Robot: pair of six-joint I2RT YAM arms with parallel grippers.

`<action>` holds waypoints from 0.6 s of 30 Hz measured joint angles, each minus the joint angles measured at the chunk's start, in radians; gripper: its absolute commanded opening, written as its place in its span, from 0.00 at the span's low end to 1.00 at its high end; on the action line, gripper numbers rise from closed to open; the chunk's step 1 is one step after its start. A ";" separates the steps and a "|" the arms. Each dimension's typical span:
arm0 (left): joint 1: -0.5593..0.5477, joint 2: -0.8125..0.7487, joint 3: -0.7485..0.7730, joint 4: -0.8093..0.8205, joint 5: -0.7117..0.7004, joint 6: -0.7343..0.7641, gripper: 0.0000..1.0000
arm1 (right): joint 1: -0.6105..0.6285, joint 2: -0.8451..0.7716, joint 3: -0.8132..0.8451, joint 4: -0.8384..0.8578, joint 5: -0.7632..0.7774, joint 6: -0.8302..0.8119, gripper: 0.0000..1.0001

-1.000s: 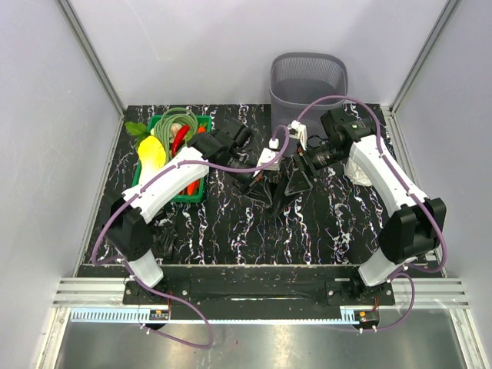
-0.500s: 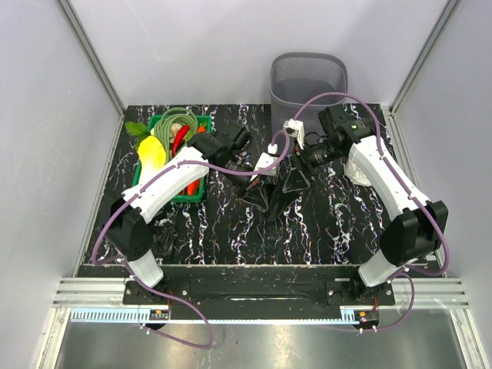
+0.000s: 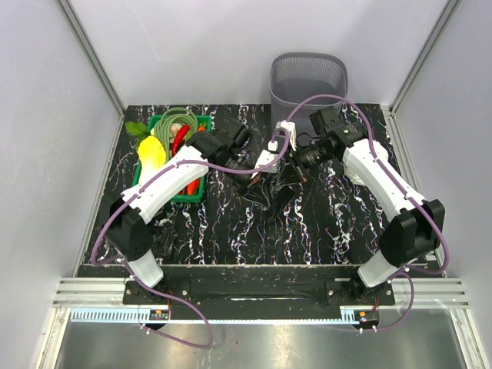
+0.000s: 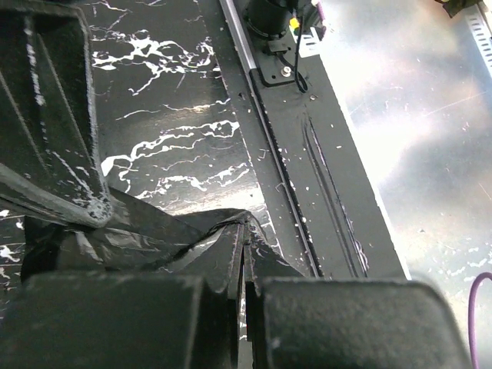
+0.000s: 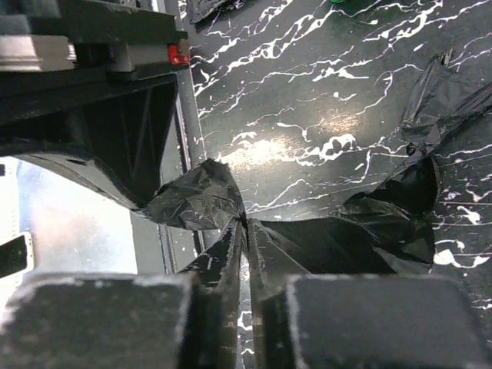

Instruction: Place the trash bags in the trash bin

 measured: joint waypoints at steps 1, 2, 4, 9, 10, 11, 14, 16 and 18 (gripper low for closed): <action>0.000 0.000 0.000 0.012 -0.004 -0.012 0.00 | 0.001 0.000 0.000 -0.001 -0.003 0.005 0.00; 0.000 0.000 -0.001 0.028 -0.011 -0.030 0.00 | 0.002 0.000 -0.002 0.000 -0.005 0.006 0.00; 0.000 -0.002 -0.004 0.071 -0.032 -0.071 0.00 | 0.004 -0.004 -0.013 0.001 -0.004 0.009 0.00; 0.007 -0.003 -0.016 0.153 -0.095 -0.152 0.00 | 0.004 -0.040 -0.058 -0.001 -0.001 0.009 0.00; 0.010 -0.004 -0.021 0.175 -0.113 -0.173 0.00 | 0.004 -0.052 -0.064 -0.002 0.001 0.009 0.00; 0.013 -0.005 -0.025 0.192 -0.127 -0.188 0.00 | 0.004 -0.066 -0.068 -0.002 0.003 0.009 0.00; 0.032 -0.010 -0.047 0.256 -0.175 -0.250 0.05 | 0.004 -0.109 -0.077 -0.005 0.015 0.013 0.00; 0.051 -0.015 -0.058 0.292 -0.196 -0.286 0.13 | 0.005 -0.133 -0.078 -0.008 0.016 0.012 0.00; 0.068 -0.019 -0.064 0.325 -0.206 -0.319 0.16 | 0.006 -0.153 -0.079 -0.008 0.016 0.012 0.00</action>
